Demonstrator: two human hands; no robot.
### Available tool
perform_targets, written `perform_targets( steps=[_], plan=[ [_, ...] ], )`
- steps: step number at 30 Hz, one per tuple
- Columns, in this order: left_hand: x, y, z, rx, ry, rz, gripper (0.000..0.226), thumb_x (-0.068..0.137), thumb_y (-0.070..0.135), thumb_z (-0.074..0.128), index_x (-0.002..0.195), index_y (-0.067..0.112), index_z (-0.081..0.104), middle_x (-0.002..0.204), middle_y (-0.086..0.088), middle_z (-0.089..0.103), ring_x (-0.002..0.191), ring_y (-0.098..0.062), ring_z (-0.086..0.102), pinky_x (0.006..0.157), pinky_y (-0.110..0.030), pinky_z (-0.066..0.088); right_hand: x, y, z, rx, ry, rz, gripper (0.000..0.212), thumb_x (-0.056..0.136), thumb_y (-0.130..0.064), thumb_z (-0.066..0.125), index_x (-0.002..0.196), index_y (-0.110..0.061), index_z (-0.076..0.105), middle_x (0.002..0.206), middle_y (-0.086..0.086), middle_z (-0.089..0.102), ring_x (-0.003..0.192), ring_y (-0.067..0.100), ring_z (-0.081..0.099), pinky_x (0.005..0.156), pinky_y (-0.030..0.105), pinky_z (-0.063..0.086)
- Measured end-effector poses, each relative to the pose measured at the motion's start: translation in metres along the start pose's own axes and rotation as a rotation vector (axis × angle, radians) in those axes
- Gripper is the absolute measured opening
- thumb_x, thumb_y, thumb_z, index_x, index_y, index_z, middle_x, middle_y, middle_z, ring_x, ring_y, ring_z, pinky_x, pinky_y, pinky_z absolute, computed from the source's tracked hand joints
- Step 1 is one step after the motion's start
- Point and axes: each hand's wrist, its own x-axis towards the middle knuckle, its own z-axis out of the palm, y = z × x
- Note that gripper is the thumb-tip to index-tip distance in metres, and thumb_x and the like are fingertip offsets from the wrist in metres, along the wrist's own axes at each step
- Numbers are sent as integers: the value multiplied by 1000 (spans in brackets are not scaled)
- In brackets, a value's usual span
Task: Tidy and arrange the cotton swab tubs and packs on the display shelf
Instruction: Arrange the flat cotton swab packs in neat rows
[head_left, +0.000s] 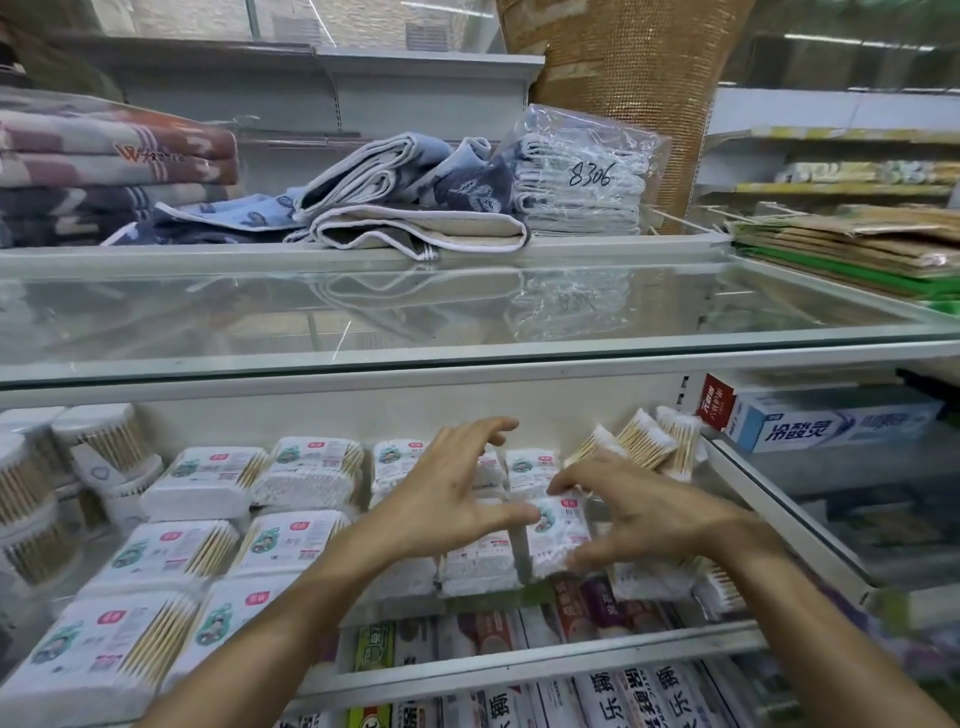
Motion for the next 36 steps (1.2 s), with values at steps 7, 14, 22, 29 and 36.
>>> perform_targets(
  steps=[7,14,22,29,36],
  plan=[
    [1,-1,-9,-11,36,-8,82,78,63,68,147,33,33,138,14,44,124,0,41,103,-26,40,8,-11,16,34,-16,27,61,83,-42,75,134,-34,43,131,-10,49,112,9,51,85,26,41],
    [-1,-4,-8,-16,59,-6,71,83,58,67,143,35,38,135,15,47,120,0,45,101,-26,43,7,-5,9,63,117,12,52,83,-61,65,126,-36,52,130,-18,51,111,-1,48,97,27,43],
    [-5,-6,-12,-45,95,-35,58,87,53,65,139,38,42,131,17,49,115,3,49,90,-14,41,33,33,-5,-452,451,316,42,94,-40,61,135,-32,54,134,0,55,120,23,42,101,38,37],
    [-8,-5,-16,-38,112,-26,56,88,50,65,138,33,46,130,18,51,112,7,50,89,-12,41,31,32,-10,-441,413,280,44,90,-52,61,132,-41,58,132,-4,61,119,20,45,100,38,34],
    [-6,-1,-18,-183,155,-57,50,88,42,70,133,37,49,126,17,54,109,0,57,91,-21,51,1,9,-39,421,596,165,26,95,-47,57,115,-35,69,90,-12,71,82,21,68,71,39,54]
  ],
)
